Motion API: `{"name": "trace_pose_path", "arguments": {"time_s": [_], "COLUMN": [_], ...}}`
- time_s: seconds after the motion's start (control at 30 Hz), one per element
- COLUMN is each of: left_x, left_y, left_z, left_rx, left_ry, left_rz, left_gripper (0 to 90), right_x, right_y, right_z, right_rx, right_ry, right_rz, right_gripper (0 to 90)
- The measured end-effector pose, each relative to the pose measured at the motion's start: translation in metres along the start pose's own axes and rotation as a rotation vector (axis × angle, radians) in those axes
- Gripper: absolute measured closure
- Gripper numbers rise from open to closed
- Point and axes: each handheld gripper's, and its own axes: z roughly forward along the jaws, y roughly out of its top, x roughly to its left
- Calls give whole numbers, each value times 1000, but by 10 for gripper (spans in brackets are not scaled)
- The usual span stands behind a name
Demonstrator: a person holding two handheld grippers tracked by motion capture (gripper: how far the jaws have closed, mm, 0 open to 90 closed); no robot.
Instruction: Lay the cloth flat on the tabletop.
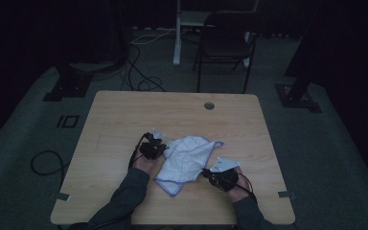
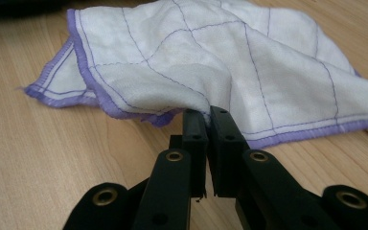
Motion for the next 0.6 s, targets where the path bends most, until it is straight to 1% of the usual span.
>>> {"name": "trace_pose_path", "arguments": {"time_s": [0.27, 0.43, 0.47, 0.53, 0.6], "left_x": [11, 22, 22, 29, 33], "left_y": [1, 0, 0, 0, 0], "left_z": [0, -2, -2, -2, -3], "left_rx": [10, 16, 16, 20, 26], "left_ry": [40, 68, 68, 88, 99], "left_rz": [7, 0, 0, -4, -1], "left_gripper": [900, 900, 900, 900, 900], "right_x": [-1, -2, -3, -5, -6], "right_y": [-2, -6, -6, -7, -8], "right_z": [-4, -6, -7, -9, -10], "right_rx": [0, 6, 6, 6, 5], "right_ry": [-9, -13, -16, -22, -25], "right_rz": [12, 13, 15, 17, 24], "right_gripper": [871, 871, 871, 871, 871]}}
